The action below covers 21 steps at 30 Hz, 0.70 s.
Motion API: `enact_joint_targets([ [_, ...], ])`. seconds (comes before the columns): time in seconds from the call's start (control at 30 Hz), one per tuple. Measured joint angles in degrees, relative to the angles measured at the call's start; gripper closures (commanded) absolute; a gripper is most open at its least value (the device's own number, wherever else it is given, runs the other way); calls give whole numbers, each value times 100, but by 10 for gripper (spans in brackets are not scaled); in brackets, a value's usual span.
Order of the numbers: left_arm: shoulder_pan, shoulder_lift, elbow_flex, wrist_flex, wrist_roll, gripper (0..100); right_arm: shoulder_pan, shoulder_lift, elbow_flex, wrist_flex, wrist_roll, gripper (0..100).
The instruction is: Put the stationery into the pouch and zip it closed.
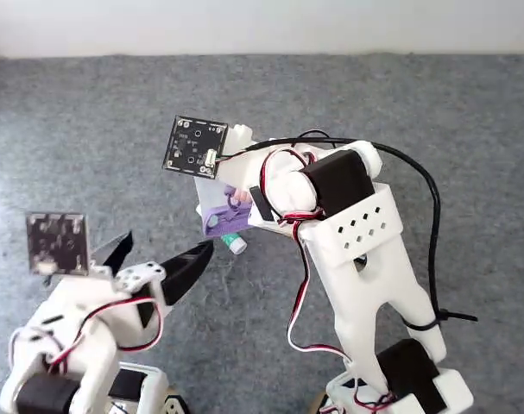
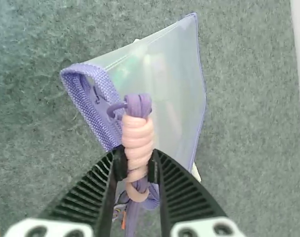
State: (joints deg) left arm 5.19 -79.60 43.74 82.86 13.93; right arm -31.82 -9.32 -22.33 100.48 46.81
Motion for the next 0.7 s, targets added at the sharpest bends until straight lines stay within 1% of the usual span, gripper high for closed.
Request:
enact_joint_targets([
  [0.27, -18, 580, 738, -1125, 132, 611, 0, 0, 0, 0, -9, 990],
  [0.57, -44, 756, 1512, -1846, 132, 612, 0, 0, 0, 0, -9, 990],
  [0.7, -44, 756, 1653, -1952, 149, 681, 0, 0, 0, 0, -9, 990],
])
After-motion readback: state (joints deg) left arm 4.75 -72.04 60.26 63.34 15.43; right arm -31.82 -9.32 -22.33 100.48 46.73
